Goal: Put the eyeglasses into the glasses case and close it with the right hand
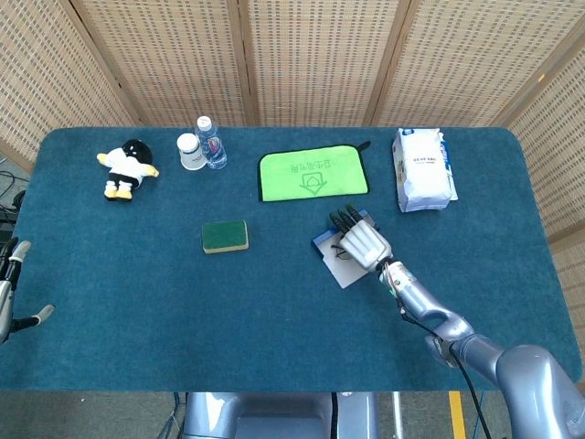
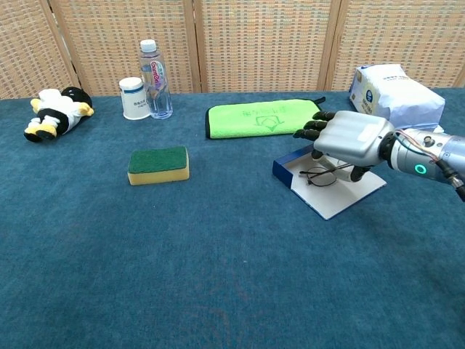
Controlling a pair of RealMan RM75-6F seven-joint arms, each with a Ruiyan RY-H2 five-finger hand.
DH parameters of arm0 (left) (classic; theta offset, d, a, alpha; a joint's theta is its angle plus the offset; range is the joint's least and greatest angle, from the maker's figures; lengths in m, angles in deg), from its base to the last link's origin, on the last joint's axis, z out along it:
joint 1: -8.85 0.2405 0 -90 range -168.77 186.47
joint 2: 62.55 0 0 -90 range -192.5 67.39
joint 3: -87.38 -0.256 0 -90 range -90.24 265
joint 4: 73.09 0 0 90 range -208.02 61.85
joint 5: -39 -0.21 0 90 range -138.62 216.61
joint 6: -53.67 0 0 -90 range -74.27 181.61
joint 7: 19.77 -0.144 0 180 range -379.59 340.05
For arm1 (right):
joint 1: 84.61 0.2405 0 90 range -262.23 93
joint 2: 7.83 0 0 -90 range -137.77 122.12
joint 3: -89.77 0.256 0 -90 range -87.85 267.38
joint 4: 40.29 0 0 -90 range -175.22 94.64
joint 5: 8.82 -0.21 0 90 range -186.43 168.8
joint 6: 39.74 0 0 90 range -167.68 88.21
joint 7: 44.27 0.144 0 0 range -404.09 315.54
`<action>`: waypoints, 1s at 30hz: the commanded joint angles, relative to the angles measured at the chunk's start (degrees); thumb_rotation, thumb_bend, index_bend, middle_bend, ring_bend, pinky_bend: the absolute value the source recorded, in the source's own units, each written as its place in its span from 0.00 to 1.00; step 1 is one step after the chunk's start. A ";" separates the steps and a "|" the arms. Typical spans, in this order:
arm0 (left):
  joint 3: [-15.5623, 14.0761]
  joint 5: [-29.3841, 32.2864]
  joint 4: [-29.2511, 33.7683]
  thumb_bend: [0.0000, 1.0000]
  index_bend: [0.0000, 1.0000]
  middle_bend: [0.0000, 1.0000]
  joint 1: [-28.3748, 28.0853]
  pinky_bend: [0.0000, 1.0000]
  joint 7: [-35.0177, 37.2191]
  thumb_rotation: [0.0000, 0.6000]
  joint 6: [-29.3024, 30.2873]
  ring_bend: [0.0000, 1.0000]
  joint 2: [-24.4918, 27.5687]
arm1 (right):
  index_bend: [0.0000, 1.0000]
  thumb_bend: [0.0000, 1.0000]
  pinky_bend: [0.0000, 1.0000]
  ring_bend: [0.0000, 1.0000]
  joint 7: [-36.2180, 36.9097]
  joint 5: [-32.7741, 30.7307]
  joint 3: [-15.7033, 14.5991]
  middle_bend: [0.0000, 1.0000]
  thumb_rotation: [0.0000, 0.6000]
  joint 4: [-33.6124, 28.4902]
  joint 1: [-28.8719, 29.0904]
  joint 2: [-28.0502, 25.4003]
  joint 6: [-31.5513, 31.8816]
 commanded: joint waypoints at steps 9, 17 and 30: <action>-0.05 0.12 0.15 0.00 0.00 0.00 -0.08 0.00 -0.08 1.00 -0.14 0.00 0.05 | 0.61 0.53 0.00 0.00 -1.60 -0.98 0.77 0.05 1.00 -0.14 0.69 1.51 -0.45; -0.06 0.07 0.13 0.00 0.00 0.00 -0.03 0.00 0.53 1.00 -0.13 0.00 0.33 | 0.12 0.36 0.00 0.00 -4.12 -2.40 1.79 0.02 1.00 -1.39 0.38 1.24 0.40; -0.13 0.16 0.14 0.00 0.00 0.00 -0.08 0.00 0.28 1.00 -0.21 0.00 0.22 | 0.04 0.40 0.00 0.00 -7.71 -5.48 3.98 0.00 1.00 -13.43 0.26 -5.98 0.47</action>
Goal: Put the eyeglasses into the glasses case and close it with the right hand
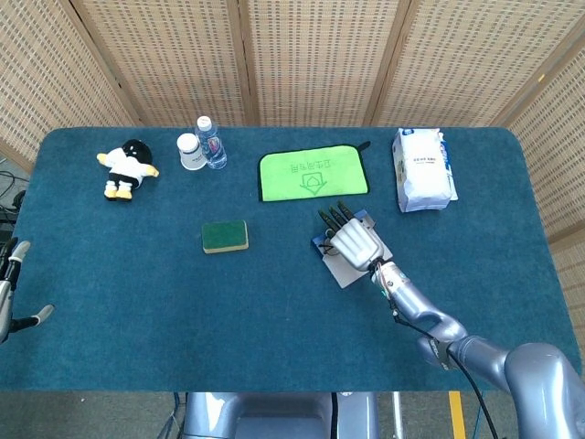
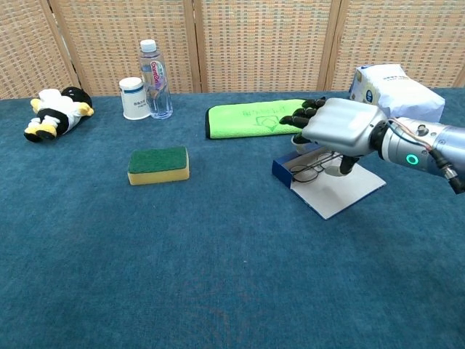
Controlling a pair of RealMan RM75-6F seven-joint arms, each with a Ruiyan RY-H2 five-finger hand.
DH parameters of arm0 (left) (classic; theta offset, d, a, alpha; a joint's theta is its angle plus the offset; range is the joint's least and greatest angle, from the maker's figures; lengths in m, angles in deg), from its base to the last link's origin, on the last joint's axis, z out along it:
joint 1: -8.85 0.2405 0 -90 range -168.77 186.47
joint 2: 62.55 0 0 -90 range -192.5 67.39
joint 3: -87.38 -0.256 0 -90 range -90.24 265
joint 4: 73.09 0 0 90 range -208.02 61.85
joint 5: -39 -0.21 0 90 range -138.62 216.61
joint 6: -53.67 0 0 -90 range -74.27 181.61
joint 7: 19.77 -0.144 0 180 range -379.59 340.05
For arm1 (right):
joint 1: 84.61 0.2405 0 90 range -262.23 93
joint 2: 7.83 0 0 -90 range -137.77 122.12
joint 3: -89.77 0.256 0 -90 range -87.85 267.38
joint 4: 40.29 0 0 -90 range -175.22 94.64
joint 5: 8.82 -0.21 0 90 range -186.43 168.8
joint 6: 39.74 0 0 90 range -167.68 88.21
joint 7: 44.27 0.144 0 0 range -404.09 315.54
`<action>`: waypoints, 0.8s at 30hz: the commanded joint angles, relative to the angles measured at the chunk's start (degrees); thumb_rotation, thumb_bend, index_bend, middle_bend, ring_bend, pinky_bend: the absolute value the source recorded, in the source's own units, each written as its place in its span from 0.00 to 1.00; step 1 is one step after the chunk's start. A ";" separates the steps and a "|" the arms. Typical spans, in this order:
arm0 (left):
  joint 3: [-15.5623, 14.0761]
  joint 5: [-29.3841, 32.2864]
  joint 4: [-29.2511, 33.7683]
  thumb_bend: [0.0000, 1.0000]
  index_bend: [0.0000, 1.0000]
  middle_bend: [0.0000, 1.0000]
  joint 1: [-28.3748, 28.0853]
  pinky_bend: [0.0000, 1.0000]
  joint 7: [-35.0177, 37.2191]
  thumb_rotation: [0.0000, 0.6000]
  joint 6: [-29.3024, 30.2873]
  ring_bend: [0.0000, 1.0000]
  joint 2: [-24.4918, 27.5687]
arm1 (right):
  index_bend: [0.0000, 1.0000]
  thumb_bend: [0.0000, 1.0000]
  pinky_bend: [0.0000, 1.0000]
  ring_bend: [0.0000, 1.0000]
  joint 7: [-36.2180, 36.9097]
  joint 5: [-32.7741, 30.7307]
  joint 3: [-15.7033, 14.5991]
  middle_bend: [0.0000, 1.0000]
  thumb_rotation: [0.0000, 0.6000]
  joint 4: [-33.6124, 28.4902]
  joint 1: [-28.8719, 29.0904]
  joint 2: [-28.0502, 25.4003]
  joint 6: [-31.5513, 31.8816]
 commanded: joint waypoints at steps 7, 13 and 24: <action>-0.02 -0.10 0.16 0.00 0.00 0.00 0.08 0.00 -0.26 1.00 0.31 0.00 -0.06 | 0.06 0.93 0.00 0.00 -1.35 -6.68 4.36 0.00 1.00 -9.67 0.66 -5.88 -2.19; -0.16 -0.44 0.25 0.00 0.00 0.00 0.06 0.00 -0.88 1.00 0.55 0.00 -0.33 | 0.12 1.00 0.00 0.00 1.73 -17.21 9.17 0.03 1.00 -10.66 3.05 -4.06 -7.58; 0.57 1.41 -0.24 0.00 0.00 0.00 -0.42 0.00 -0.70 1.00 -0.65 0.00 -0.34 | 0.19 1.00 0.04 0.03 -2.84 -32.06 9.53 0.15 1.00 -0.75 8.91 3.11 -13.98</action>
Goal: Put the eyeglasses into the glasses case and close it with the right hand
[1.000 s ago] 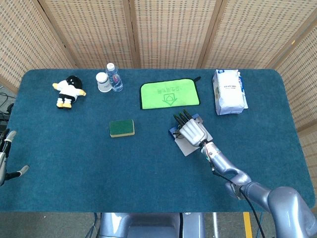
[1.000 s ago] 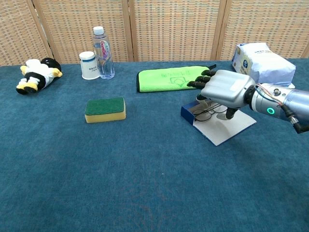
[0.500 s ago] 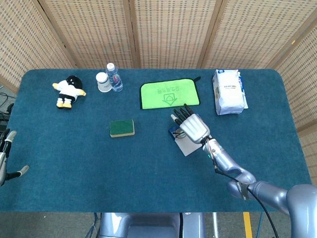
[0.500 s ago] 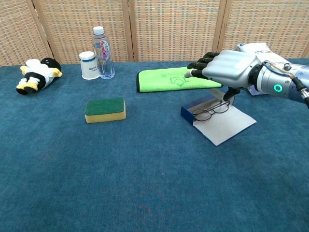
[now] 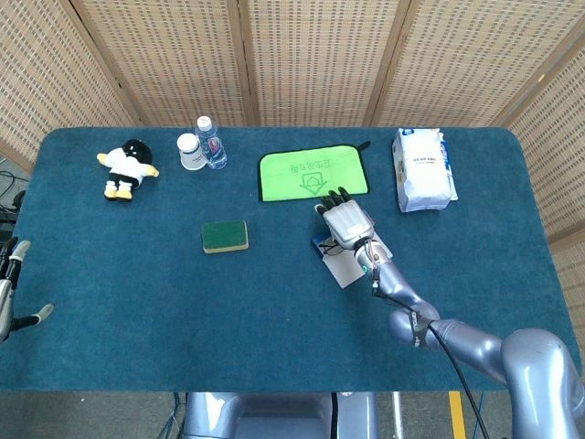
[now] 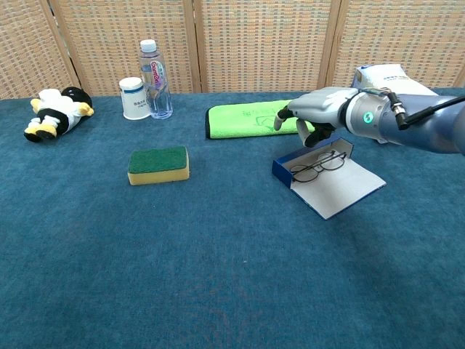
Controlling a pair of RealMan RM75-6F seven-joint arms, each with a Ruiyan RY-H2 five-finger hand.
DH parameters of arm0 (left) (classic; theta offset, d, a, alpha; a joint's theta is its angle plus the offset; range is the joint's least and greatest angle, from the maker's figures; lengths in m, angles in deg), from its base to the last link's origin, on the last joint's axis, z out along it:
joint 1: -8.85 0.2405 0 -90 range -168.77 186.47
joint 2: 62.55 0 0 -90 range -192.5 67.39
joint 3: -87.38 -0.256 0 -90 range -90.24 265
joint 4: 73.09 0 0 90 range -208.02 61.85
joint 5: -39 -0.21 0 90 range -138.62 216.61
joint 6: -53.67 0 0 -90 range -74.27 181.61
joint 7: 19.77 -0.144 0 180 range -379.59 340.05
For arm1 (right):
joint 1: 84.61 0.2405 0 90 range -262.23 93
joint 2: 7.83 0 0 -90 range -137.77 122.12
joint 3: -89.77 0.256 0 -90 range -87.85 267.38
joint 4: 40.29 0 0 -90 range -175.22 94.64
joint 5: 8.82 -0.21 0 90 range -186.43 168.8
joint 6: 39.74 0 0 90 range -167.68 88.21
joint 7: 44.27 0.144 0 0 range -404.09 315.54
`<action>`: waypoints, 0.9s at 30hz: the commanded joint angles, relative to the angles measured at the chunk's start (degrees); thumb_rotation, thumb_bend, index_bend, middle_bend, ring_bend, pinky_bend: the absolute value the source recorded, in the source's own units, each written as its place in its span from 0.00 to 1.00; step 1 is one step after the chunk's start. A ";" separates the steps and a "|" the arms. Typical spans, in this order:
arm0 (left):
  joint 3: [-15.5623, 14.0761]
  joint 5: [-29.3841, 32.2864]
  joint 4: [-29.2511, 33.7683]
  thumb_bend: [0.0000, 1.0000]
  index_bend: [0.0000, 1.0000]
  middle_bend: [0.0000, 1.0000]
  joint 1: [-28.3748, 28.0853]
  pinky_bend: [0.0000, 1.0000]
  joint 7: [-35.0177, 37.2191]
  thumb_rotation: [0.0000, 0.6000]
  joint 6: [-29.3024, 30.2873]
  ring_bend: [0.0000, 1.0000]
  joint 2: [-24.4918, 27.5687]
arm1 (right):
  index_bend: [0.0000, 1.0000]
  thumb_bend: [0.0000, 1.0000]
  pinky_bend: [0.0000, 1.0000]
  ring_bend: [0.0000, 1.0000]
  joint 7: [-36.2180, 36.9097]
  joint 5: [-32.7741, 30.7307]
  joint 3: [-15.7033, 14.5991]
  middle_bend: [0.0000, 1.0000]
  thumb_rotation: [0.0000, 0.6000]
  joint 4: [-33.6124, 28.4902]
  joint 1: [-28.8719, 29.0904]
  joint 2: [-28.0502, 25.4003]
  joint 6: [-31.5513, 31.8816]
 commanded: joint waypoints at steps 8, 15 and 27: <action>0.21 0.68 -0.13 0.00 0.00 0.00 -0.53 0.00 -0.19 1.00 -1.02 0.00 -0.01 | 0.29 1.00 0.09 0.13 -1.98 -5.87 -1.77 0.31 1.00 5.89 3.29 3.19 -3.51; 0.20 0.92 -0.14 0.00 0.00 0.00 -0.76 0.00 -0.40 1.00 -1.42 0.00 -0.13 | 0.35 1.00 0.17 0.21 -5.83 -9.88 -4.61 0.37 1.00 5.63 3.38 0.90 -3.68; -0.46 -0.12 0.47 0.00 0.00 0.00 -0.80 0.00 -1.53 1.00 -1.03 0.00 -0.47 | 0.35 1.00 0.18 0.22 -19.25 -29.36 -16.33 0.36 1.00 -13.01 4.83 -14.78 0.12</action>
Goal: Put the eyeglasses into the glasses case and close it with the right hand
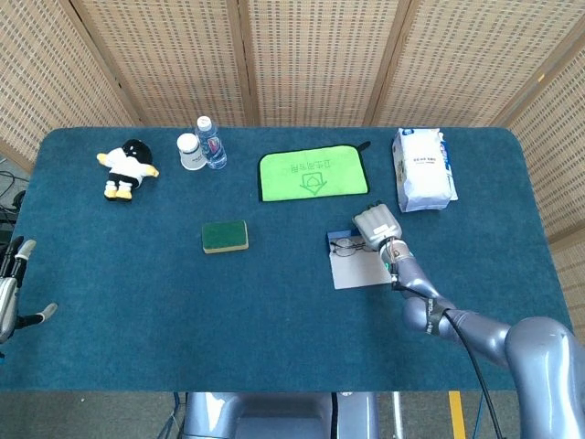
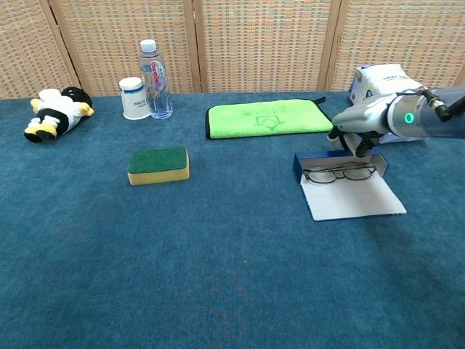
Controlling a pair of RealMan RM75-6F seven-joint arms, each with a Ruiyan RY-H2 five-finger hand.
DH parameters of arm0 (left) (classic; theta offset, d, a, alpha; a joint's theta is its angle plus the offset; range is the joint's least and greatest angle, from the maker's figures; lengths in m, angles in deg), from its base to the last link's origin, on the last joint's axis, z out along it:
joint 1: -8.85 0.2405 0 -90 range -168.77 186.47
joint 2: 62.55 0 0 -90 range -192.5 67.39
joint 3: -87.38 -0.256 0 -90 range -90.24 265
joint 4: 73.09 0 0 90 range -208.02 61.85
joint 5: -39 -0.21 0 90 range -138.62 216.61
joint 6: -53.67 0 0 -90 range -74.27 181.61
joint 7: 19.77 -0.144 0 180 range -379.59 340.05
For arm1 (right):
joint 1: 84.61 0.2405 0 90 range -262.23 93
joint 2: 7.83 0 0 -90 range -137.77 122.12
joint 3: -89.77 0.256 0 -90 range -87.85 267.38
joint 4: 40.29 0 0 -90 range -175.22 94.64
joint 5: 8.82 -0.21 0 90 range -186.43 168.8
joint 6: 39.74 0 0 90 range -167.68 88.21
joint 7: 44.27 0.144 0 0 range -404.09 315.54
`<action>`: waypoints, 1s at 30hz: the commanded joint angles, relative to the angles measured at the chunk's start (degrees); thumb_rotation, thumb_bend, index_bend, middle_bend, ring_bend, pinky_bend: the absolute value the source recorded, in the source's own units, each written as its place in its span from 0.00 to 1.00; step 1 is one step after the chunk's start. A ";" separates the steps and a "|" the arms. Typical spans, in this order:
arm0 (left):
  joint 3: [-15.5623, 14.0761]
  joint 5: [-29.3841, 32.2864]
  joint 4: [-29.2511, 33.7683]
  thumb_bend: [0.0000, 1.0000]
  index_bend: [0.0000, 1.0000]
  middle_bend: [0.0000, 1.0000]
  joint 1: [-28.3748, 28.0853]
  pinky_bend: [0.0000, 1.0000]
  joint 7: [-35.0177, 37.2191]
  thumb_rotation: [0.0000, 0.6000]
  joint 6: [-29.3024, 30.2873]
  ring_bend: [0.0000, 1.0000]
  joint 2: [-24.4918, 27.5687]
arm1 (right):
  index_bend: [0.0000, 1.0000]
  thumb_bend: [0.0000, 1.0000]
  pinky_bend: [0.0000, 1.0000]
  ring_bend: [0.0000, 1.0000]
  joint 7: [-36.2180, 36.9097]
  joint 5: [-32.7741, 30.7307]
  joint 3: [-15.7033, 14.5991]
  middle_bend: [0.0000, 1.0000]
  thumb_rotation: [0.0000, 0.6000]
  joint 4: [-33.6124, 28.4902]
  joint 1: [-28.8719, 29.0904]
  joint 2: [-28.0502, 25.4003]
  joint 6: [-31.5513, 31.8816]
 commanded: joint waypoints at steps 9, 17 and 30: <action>-0.41 -0.75 0.68 0.00 0.00 0.00 -0.20 0.00 -1.34 1.00 0.27 0.00 -0.42 | 0.00 0.49 0.14 0.00 9.71 12.28 -0.33 0.00 1.00 -19.54 -5.43 -10.96 14.65; -0.71 -1.04 0.72 0.00 0.00 0.00 -0.44 0.00 -1.55 1.00 -0.14 0.00 -0.45 | 0.04 0.15 0.14 0.00 22.61 38.93 -4.24 0.00 1.00 -18.22 -15.84 -8.02 31.19; -1.24 -1.80 0.63 0.00 0.00 0.00 -0.52 0.00 -1.99 1.00 -0.13 0.00 -0.74 | 0.18 0.26 0.14 0.00 18.28 51.16 -10.73 0.00 1.00 -9.81 -22.45 0.39 33.91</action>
